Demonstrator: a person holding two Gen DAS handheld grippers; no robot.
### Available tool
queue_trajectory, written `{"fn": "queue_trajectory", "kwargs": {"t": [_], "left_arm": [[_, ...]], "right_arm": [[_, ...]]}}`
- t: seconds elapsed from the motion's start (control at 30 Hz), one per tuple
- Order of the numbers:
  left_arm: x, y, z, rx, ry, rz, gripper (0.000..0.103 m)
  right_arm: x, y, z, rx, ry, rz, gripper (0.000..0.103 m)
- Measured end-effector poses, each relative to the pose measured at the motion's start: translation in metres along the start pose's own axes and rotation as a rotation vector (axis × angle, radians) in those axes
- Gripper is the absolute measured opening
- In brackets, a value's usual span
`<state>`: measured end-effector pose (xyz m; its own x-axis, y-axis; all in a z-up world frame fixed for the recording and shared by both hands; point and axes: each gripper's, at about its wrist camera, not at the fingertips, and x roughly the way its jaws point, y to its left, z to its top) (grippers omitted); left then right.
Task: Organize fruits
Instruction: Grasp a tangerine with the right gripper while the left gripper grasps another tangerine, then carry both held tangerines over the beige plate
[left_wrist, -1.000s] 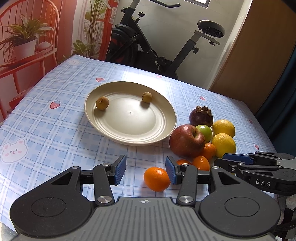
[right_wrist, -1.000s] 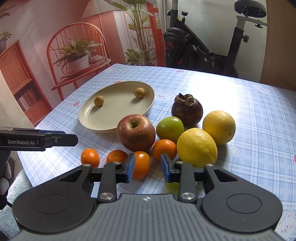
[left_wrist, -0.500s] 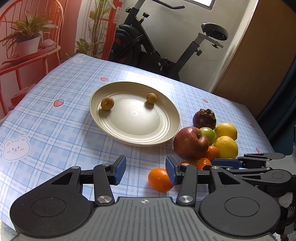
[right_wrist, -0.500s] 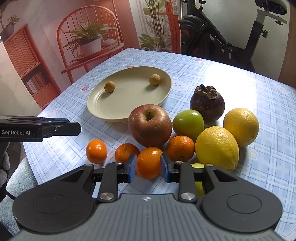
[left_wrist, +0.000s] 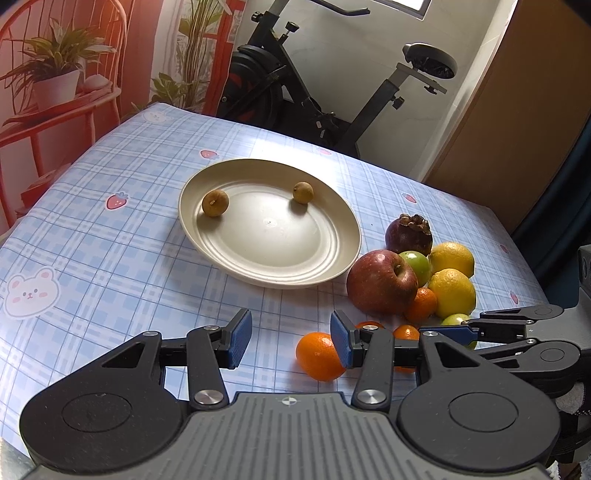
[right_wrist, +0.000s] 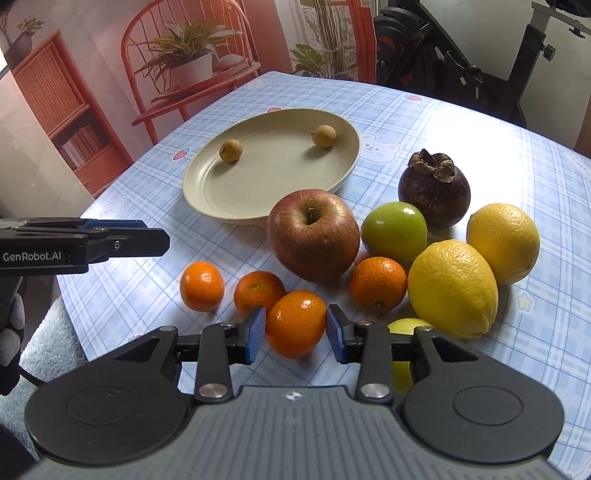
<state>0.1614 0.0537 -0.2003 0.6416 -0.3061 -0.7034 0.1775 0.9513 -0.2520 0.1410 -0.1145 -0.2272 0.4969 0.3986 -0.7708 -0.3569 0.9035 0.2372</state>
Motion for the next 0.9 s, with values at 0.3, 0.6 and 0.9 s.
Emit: {"fn": "queue_trajectory", "kwargs": {"t": [0.3,0.6,0.9], "left_arm": [[0.014,0.005,-0.004,-0.035,0.068,-0.02,0.05],[0.038,0.007,-0.004,-0.117,0.145,-0.083,0.05],[0.05,0.003,-0.008,-0.131,0.156,-0.108,0.04]], "right_arm": [[0.001,0.001,-0.001,0.012,0.001,0.002,0.039],[0.002,0.006,-0.001,-0.002,0.0,-0.011,0.039],[0.002,0.005,-0.002,0.003,-0.003,-0.009,0.039]]}}
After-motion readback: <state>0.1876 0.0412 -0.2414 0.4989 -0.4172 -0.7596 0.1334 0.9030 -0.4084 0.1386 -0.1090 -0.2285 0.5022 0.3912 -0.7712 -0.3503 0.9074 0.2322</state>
